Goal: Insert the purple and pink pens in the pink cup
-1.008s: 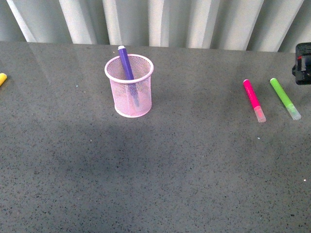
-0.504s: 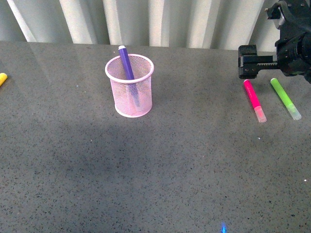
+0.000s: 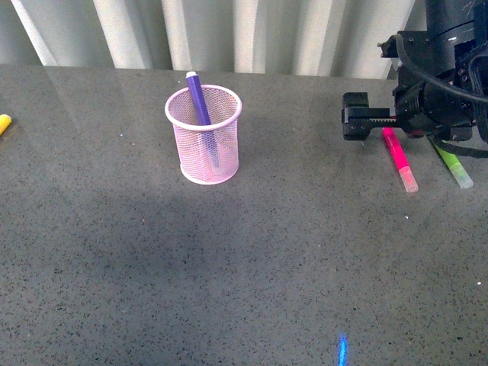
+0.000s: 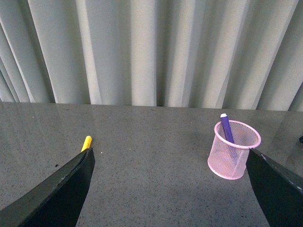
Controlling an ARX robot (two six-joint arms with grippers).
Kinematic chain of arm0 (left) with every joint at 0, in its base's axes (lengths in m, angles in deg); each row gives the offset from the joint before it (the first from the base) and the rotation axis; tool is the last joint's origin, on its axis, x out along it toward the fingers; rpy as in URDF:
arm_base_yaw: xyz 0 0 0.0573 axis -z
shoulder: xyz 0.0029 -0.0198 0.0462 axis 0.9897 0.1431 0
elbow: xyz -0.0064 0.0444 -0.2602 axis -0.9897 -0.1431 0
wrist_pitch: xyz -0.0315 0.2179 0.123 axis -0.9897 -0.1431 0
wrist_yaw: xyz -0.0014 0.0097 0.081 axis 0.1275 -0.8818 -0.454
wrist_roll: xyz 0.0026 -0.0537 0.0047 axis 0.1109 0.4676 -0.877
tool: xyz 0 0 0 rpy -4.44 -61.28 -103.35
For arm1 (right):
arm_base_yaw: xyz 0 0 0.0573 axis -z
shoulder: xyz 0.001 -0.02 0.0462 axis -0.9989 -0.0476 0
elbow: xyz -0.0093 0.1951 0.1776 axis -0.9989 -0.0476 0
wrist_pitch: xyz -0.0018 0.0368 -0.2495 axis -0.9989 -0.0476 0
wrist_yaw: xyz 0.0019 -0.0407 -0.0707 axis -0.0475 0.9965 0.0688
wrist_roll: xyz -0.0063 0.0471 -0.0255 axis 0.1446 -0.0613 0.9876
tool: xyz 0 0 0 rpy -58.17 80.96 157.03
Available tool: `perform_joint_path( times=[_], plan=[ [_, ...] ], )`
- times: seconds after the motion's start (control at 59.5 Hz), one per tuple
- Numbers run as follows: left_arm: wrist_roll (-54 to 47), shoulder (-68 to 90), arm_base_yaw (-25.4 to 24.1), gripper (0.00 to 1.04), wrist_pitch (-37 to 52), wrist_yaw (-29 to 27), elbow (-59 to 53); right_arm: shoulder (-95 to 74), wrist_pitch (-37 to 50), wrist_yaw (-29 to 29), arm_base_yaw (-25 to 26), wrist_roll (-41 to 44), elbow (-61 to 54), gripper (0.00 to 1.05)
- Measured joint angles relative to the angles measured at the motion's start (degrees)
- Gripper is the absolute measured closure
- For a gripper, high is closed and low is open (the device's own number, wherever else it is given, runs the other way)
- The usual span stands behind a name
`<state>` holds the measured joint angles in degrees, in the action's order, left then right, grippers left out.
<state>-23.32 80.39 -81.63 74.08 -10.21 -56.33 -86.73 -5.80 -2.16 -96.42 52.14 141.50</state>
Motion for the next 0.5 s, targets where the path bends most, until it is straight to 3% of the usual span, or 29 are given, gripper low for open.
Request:
perform_joint_path(
  times=[0.504],
  plan=[
    [0.0,0.0,0.0,0.07,0.0,0.0,0.0,-2.93,1.49,0.57,1.27,-0.83,-0.13,0.07]
  ],
)
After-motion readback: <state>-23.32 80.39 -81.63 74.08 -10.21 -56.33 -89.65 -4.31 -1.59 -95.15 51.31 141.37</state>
